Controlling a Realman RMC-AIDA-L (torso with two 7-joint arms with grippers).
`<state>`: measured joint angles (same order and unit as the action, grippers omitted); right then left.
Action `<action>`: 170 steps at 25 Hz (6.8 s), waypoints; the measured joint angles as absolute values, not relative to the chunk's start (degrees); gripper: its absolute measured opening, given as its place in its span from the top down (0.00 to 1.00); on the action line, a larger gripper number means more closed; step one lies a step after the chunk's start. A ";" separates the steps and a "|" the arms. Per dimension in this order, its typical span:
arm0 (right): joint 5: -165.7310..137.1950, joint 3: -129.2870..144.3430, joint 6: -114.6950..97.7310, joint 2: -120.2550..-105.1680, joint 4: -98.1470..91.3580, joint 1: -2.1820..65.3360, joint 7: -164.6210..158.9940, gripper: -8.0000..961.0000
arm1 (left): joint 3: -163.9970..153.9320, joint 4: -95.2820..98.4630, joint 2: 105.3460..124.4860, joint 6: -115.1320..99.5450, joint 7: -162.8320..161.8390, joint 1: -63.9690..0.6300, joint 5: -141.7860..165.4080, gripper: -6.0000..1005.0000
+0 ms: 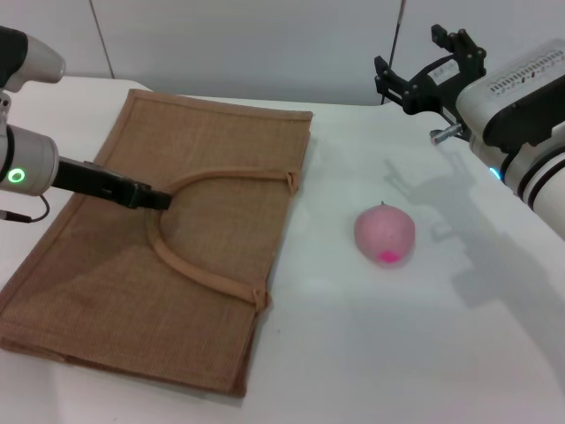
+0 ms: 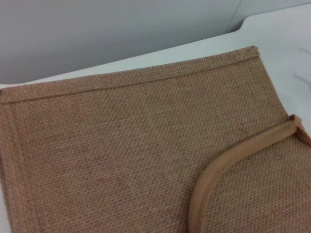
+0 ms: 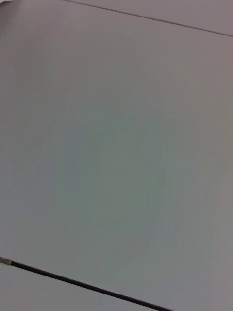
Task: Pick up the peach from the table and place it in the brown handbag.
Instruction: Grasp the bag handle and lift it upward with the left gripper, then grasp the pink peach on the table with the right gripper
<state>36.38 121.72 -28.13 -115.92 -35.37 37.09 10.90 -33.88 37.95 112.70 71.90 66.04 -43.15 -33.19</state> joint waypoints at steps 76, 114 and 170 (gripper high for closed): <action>36.38 121.29 -27.53 -115.92 -34.37 37.28 10.90 0.08 | -34.66 51.36 116.32 76.97 64.45 -44.75 -30.94 0.88; 29.25 100.38 49.56 -115.01 -75.02 31.82 29.68 0.08 | -37.39 96.69 116.63 101.17 57.39 -44.67 -34.95 0.88; 36.80 102.06 64.43 -115.75 -64.36 42.35 28.22 0.07 | -37.90 102.88 116.19 103.79 56.95 -46.39 -33.04 0.89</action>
